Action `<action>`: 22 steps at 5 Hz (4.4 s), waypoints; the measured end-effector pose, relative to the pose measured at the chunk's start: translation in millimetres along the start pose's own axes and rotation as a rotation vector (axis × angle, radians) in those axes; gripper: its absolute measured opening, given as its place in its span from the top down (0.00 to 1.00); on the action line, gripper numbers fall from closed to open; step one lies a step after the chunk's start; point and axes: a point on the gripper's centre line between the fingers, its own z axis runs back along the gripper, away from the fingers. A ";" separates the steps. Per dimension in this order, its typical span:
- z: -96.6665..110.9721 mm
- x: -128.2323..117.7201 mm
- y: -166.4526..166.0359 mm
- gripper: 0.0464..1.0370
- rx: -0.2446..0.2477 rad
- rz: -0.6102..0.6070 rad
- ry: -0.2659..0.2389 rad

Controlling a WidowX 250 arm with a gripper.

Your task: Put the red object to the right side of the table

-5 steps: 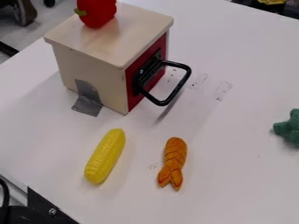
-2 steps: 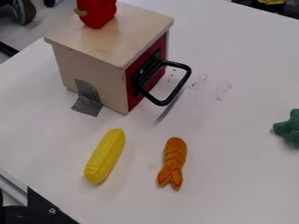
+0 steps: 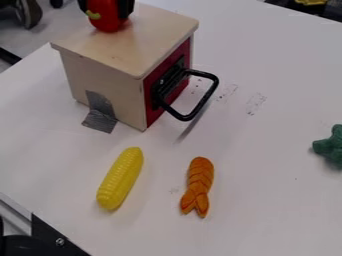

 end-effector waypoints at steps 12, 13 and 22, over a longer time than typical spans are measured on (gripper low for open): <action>-82.1 82.0 -278.7 0.13 -0.046 -0.056 -0.120; -83.4 80.4 -279.4 0.08 -0.050 -0.069 -0.112; -80.9 54.5 -262.1 0.05 -0.013 -0.102 -0.054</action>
